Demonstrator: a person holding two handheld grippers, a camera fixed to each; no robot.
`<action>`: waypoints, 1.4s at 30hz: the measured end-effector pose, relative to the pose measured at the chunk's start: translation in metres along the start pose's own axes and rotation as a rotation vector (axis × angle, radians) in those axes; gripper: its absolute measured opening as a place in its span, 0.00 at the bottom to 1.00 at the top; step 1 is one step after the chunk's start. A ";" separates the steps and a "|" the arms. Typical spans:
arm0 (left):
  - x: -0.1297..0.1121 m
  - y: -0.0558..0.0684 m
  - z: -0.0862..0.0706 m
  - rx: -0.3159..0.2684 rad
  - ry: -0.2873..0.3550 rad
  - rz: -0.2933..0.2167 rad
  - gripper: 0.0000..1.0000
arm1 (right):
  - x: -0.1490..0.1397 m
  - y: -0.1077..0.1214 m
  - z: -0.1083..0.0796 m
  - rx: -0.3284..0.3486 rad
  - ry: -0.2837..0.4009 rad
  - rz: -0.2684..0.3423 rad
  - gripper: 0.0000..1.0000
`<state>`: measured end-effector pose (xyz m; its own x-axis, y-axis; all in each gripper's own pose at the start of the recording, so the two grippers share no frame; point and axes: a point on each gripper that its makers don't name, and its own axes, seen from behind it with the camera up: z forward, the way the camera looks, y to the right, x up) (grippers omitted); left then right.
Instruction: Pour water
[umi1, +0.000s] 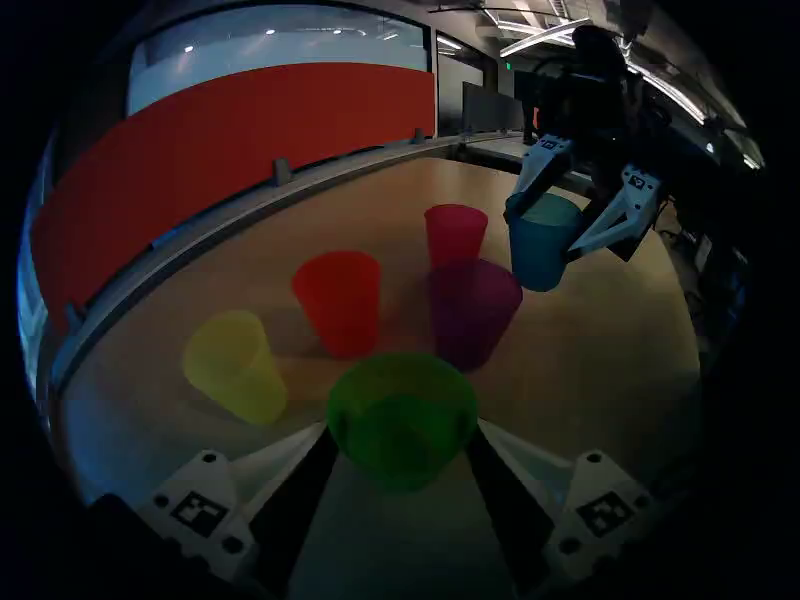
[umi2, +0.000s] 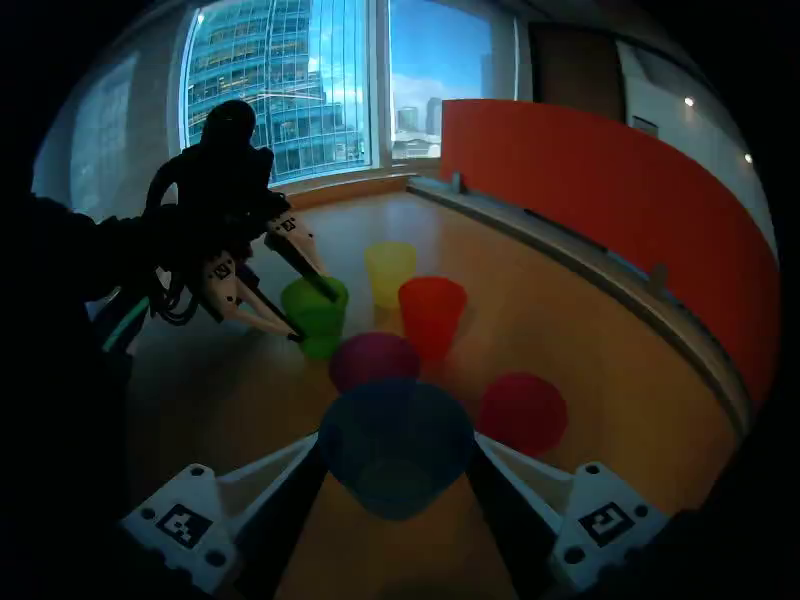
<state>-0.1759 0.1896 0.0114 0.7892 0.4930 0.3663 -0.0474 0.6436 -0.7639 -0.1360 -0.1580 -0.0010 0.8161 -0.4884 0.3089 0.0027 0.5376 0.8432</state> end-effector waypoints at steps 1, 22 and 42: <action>-0.001 0.000 0.001 0.000 0.000 -0.001 0.84 | -0.001 0.000 0.000 0.000 -0.002 -0.001 0.92; -0.010 -0.002 0.001 -0.003 0.001 -0.001 0.88 | -0.013 -0.005 0.011 0.000 -0.037 -0.019 0.92; -0.026 -0.002 -0.012 0.020 -0.013 -0.022 1.00 | -0.034 -0.007 0.026 -0.009 -0.058 -0.014 0.92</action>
<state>-0.1889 0.1682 -0.0026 0.7820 0.4862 0.3900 -0.0425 0.6659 -0.7448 -0.1787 -0.1624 -0.0059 0.7812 -0.5349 0.3219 0.0196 0.5363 0.8438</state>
